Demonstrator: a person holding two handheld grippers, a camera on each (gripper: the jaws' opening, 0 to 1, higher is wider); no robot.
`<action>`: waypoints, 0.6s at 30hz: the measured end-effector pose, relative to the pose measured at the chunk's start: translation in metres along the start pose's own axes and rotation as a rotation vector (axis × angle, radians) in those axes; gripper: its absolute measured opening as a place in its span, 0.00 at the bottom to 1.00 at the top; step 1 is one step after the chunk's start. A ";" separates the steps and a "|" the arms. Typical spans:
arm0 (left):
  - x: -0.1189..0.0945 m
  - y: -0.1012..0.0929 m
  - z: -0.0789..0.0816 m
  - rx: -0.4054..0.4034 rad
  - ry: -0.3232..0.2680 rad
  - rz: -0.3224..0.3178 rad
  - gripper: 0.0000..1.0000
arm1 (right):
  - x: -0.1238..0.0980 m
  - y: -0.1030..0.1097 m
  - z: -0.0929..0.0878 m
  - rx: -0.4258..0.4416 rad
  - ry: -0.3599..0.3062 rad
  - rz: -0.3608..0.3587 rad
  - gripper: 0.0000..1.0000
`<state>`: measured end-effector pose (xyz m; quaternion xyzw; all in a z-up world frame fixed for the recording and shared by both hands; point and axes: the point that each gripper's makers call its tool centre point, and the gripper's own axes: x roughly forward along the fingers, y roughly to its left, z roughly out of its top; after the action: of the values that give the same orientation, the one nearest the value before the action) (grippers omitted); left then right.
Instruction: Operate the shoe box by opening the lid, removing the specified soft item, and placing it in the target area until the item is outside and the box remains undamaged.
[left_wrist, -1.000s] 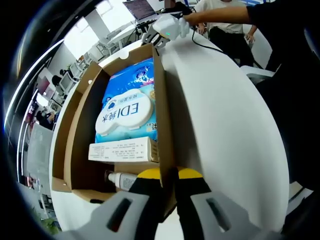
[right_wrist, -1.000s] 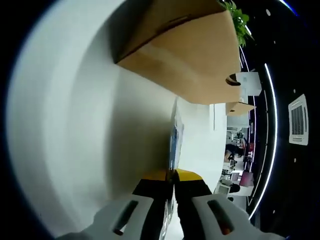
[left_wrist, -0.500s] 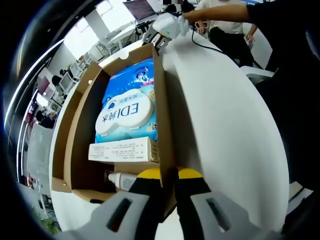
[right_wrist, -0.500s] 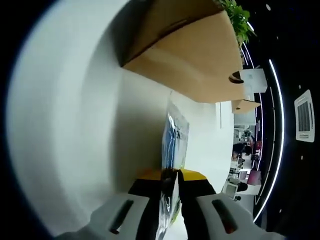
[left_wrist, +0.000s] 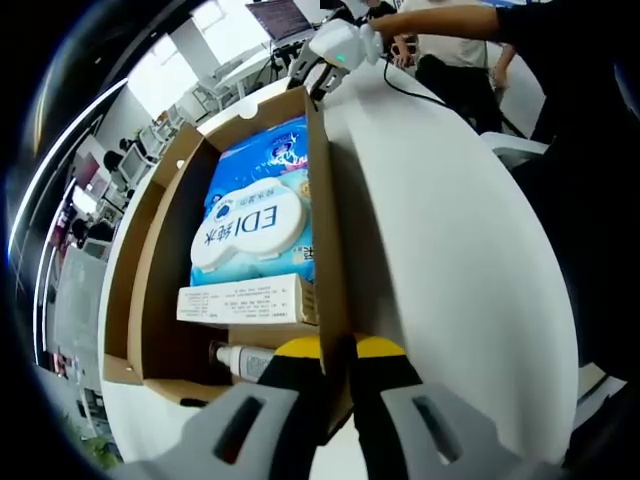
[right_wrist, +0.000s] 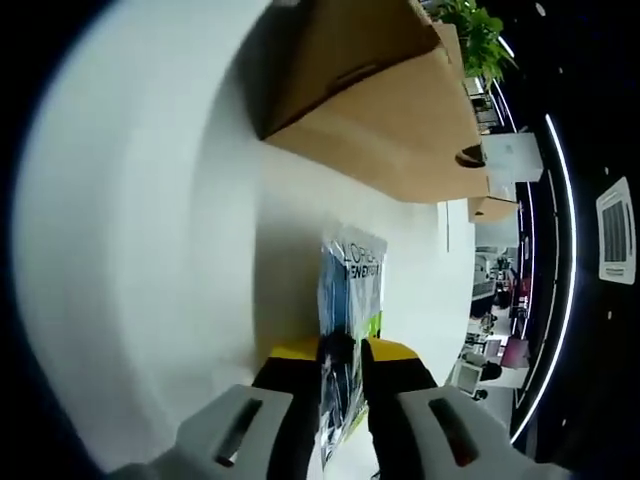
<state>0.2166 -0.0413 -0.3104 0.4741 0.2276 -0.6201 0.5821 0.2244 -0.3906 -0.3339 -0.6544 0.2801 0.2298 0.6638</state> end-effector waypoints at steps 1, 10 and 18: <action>0.000 0.000 0.000 0.000 0.000 0.000 0.07 | 0.000 0.000 0.000 0.002 -0.001 0.005 0.14; 0.000 -0.001 0.000 0.001 0.000 0.000 0.07 | -0.013 0.009 0.011 0.007 0.000 0.025 0.16; 0.000 -0.002 0.000 0.001 0.000 0.000 0.07 | -0.017 0.015 0.011 0.093 0.002 0.080 0.19</action>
<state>0.2151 -0.0407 -0.3110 0.4743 0.2271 -0.6203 0.5820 0.2021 -0.3781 -0.3337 -0.6112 0.3170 0.2425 0.6834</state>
